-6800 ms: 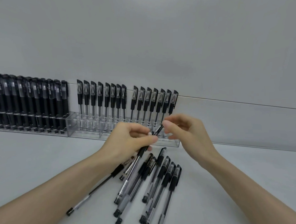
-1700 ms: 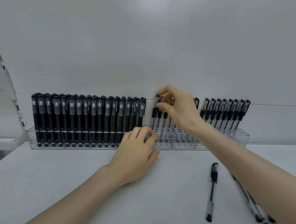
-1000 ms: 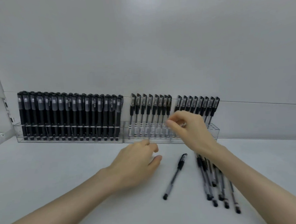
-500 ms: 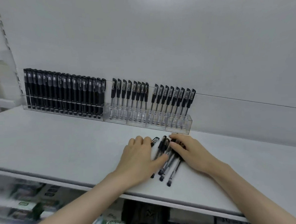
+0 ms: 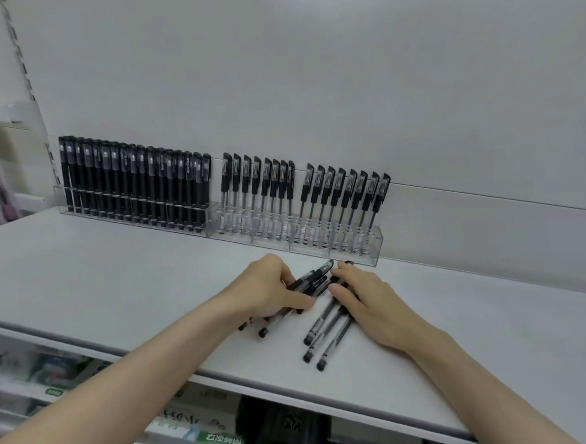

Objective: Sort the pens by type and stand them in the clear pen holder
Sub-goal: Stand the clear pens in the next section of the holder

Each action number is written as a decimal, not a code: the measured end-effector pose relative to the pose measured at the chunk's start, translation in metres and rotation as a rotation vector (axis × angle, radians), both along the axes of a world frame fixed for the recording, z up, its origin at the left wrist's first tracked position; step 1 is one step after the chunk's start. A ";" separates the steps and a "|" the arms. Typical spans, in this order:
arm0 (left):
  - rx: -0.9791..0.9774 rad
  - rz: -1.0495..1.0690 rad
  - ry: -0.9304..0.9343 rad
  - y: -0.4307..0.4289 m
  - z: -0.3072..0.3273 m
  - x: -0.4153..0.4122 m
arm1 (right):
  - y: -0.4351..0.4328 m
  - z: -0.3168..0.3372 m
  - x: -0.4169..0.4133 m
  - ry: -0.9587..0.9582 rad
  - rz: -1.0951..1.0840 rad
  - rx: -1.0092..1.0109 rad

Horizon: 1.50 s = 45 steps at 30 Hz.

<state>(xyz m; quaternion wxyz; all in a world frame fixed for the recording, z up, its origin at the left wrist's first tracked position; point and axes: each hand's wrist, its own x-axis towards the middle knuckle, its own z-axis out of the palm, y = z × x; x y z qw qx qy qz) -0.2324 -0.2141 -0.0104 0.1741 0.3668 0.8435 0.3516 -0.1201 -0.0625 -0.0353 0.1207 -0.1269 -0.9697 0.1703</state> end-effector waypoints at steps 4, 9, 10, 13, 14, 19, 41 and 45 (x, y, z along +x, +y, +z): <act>0.139 0.017 -0.072 -0.008 -0.005 -0.001 | 0.000 0.002 0.002 0.061 -0.034 0.006; 0.535 -0.025 -0.211 -0.026 -0.002 0.000 | -0.029 0.029 -0.014 0.340 0.063 -0.421; 0.591 -0.026 -0.220 -0.029 0.001 -0.001 | -0.037 0.035 -0.022 0.408 0.077 -0.499; 0.687 0.022 -0.218 -0.036 0.008 -0.013 | -0.057 0.050 -0.050 0.598 0.060 -0.640; 0.714 0.041 -0.220 -0.038 0.010 -0.021 | -0.062 0.054 -0.059 0.640 0.058 -0.664; 0.778 0.056 -0.254 -0.054 0.013 -0.072 | -0.074 0.069 -0.106 0.766 0.003 -0.676; 0.814 -0.113 -0.085 -0.059 0.001 -0.190 | -0.076 0.071 -0.216 0.886 -0.159 -0.202; 0.780 -0.122 -0.061 -0.057 -0.006 -0.192 | -0.069 0.067 -0.217 0.781 -0.127 -0.184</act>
